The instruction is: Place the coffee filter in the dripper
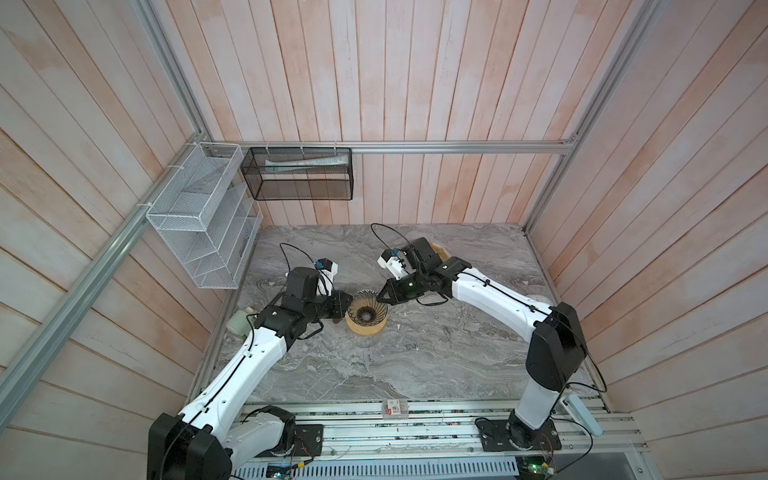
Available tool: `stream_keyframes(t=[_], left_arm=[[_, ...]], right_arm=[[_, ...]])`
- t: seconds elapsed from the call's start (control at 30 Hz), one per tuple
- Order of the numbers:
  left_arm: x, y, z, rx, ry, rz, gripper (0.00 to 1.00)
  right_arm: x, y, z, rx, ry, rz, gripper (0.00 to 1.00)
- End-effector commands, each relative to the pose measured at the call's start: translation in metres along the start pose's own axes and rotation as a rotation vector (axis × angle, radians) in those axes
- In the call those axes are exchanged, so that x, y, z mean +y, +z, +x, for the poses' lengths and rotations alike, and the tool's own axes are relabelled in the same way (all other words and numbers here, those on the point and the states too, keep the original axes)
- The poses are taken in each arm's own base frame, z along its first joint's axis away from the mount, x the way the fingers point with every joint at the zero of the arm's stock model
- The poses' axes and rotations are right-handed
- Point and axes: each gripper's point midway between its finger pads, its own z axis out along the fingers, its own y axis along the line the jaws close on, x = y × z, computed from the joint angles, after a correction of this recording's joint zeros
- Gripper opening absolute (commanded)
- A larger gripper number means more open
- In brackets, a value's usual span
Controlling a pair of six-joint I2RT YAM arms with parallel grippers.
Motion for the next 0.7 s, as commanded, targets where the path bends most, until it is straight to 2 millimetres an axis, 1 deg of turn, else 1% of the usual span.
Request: stream_keyframes(t=[0.0,0.1,0.2,0.3,0.67], left_arm=[[0.002,0.007,0.009,0.024,0.013,0.007,0.16],[0.006,0.008,0.013,0.033,0.008,-0.009,0.10],[0.009,0.010,0.017,0.041,0.005,-0.018,0.10],[0.012,0.012,0.020,0.050,0.001,-0.027,0.07],[0.023,0.017,0.033,0.079,-0.007,-0.058,0.07]], right_arm=[[-0.003,0.007,0.004,0.033,0.003,0.010,0.00],[-0.003,0.007,0.004,0.034,0.004,0.015,0.00],[-0.004,0.008,0.005,0.038,0.006,0.017,0.00],[-0.005,0.009,0.006,0.043,0.009,0.019,0.00],[-0.007,0.011,0.004,0.044,0.015,0.031,0.00]])
